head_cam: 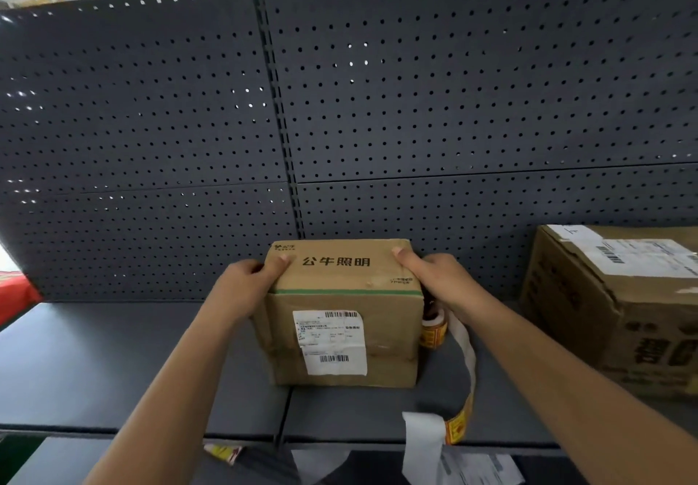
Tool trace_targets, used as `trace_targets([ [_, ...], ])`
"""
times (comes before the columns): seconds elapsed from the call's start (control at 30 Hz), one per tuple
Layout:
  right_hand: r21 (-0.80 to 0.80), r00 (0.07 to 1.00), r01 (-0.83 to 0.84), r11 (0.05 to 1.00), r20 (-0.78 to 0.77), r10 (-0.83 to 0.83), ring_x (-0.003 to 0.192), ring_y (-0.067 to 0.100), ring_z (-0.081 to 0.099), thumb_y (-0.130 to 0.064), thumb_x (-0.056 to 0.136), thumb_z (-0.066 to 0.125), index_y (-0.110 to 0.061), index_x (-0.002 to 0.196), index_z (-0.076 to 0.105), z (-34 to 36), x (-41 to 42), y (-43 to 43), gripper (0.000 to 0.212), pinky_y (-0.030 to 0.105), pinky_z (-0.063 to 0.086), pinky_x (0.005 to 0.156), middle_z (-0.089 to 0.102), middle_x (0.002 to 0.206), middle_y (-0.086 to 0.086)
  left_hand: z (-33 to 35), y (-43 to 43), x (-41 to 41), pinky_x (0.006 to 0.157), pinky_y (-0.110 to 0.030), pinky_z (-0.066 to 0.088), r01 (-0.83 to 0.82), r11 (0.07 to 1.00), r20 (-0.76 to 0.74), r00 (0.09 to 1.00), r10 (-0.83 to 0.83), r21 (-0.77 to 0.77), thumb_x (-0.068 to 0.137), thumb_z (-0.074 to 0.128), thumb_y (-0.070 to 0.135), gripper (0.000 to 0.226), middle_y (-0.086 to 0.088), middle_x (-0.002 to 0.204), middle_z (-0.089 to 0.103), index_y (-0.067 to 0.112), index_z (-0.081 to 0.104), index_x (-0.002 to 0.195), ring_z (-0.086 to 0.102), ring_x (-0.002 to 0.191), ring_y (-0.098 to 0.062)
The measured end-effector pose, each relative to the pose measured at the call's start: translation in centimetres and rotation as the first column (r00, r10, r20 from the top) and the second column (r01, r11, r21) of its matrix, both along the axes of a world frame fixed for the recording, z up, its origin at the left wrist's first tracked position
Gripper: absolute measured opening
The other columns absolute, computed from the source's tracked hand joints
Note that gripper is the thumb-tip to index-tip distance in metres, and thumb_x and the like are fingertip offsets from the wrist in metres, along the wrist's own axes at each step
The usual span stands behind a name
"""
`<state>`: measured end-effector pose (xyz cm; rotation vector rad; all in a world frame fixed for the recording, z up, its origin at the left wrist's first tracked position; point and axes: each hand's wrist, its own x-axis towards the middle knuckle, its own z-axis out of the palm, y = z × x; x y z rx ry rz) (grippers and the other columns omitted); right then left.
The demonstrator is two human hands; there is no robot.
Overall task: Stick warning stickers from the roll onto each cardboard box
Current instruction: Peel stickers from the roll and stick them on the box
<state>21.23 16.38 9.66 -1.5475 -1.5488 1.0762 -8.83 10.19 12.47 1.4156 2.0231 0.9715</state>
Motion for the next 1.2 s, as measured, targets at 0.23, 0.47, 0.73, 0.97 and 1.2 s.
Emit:
trace_targets([
  [0.23, 0.236, 1.0, -0.018, 0.972, 0.019, 0.014, 0.075, 0.024, 0.071, -0.062, 0.1, 0.051, -0.014, 0.099, 0.064, 0.7, 1.1, -1.1, 0.05, 0.039, 0.062, 0.061, 0.071, 0.09, 0.01, 0.6, 0.2, 1.1, 0.092, -0.043, 0.052, -0.049, 0.985, -0.397, 0.911, 0.112, 0.164, 0.096, 0.057, 0.059, 0.051, -0.001, 0.129, 0.067, 0.024, 0.064, 0.132, 0.063, 0.115, -0.029],
  [0.47, 0.376, 0.946, -0.319, 0.87, 0.182, 0.268, 0.066, 0.038, 0.06, -0.023, 0.102, 0.063, -0.017, 0.085, 0.064, -2.3, 5.0, -3.0, 0.018, 0.052, 0.052, 0.061, 0.062, 0.072, 0.016, -0.7, -5.4, 10.7, 0.091, -0.025, 0.044, 0.447, 0.66, -0.415, 0.883, -0.218, 0.603, 0.099, 0.058, 0.016, 0.017, 0.01, 0.107, 0.061, 0.018, 0.072, 0.107, 0.055, 0.108, -0.011],
  [0.73, 0.123, 0.783, -0.609, 0.783, 0.25, 0.57, 0.071, 0.014, 0.064, -0.033, 0.1, 0.063, -0.023, 0.086, 0.07, -6.1, 8.0, -4.7, 0.018, 0.034, 0.053, 0.068, 0.07, 0.078, 0.006, -8.6, -5.6, 17.0, 0.094, -0.042, 0.052, 0.85, 0.504, -0.387, 0.418, -0.822, -0.152, 0.096, 0.058, 0.06, 0.042, 0.012, 0.126, 0.058, 0.031, 0.058, 0.127, 0.055, 0.114, -0.01],
  [0.97, -0.021, 0.667, -0.702, 0.712, 0.331, 0.668, 0.091, 0.002, 0.062, -0.008, 0.092, 0.064, -0.021, 0.118, 0.073, -6.9, 9.9, -5.8, 0.03, 0.028, 0.053, 0.083, 0.071, 0.102, -0.005, -12.7, -5.0, 17.6, 0.091, -0.04, 0.049, 0.804, 0.528, -0.482, 0.36, -0.799, -0.274, 0.091, 0.071, 0.037, 0.057, 0.003, 0.137, 0.058, 0.031, 0.043, 0.14, 0.056, 0.119, -0.023],
  [1.2, -0.126, 0.525, -0.669, 0.732, 0.617, 0.586, 0.111, 0.01, 0.034, -0.052, 0.088, 0.073, -0.046, 0.132, 0.054, -7.7, 10.0, -6.2, 0.048, 0.03, 0.035, 0.096, 0.046, 0.103, -0.023, -12.5, -4.4, 16.1, 0.078, -0.034, 0.051, 0.698, 0.702, -0.368, 0.622, -0.691, -0.141, 0.099, 0.059, 0.033, 0.022, 0.01, 0.109, 0.068, 0.036, 0.048, 0.117, 0.063, 0.099, -0.013],
])
